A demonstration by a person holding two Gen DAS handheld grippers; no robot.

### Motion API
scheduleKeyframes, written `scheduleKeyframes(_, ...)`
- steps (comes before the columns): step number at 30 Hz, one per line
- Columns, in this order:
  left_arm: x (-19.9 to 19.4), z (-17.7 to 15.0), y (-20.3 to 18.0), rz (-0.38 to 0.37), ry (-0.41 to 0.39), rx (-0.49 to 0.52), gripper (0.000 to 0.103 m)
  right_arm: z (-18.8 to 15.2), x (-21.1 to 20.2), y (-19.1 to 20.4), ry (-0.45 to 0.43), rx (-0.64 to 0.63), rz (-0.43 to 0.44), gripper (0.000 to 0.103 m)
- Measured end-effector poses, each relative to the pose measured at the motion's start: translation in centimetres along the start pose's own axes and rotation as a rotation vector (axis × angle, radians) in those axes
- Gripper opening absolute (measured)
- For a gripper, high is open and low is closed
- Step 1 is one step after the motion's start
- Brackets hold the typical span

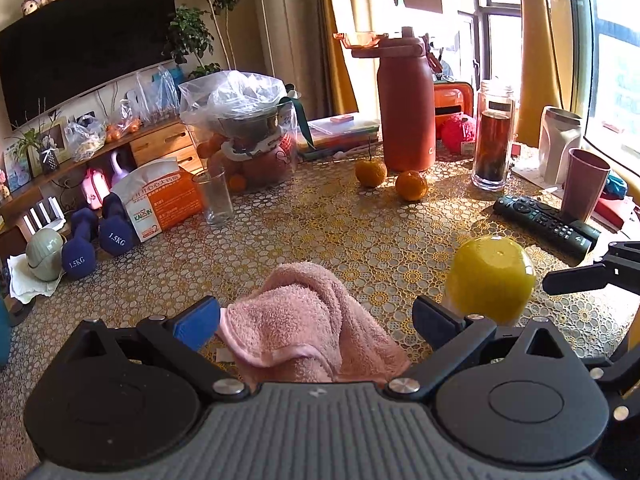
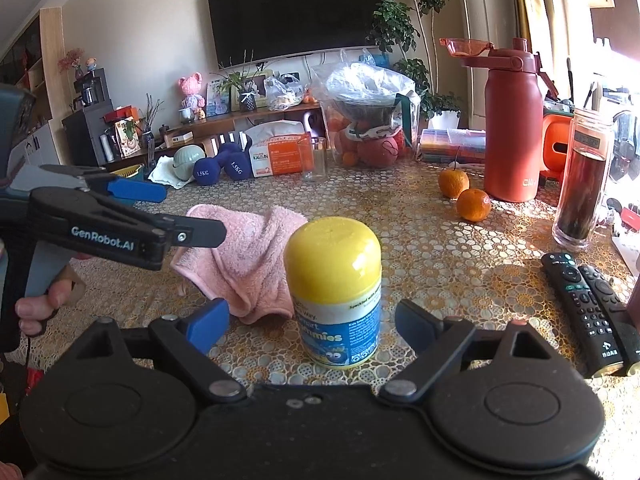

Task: Clean container
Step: 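Grasp the pink towel with the left tool and lift it, then grasp the yellow-capped gummies bottle with the right tool while the left tool holds the towel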

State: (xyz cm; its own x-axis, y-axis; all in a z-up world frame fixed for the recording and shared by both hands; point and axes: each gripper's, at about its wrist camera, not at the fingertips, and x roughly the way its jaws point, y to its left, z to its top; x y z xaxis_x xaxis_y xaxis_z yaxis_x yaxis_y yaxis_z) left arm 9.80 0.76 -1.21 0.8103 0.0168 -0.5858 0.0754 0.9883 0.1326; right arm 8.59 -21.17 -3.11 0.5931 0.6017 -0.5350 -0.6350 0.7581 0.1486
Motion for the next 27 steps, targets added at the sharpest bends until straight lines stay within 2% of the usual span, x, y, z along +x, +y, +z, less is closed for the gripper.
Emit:
scheduleKeyframes(7,5.4,-0.5,0.8,0.029,0.101,-0.016,0.103,-0.2,1.6,-0.3,0.028,-0.011,0.002,0.089)
scheduleKeyframes(15,8.0,-2.1,0.9,0.049,0.159,-0.011,0.1,-0.7,3.8,-0.9,0.06,-0.003,-0.012,0.088)
scheduleKeyframes(19,8.8,-2.6,0.9,0.052,0.181,-0.003,0.083,-0.6,4.6,-1.0,0.061,-0.014,-0.027,0.087)
scheduleKeyframes(22,8.8,-2.7,1.0,0.043,0.175,-0.005,0.077,-0.7,5.1,-0.9,0.062,-0.026,-0.038,0.084)
scheduleKeyframes(27,8.5,-2.6,1.0,0.045,0.174,-0.002,0.061,-0.8,5.8,-0.4,0.06,-0.049,-0.061,0.07)
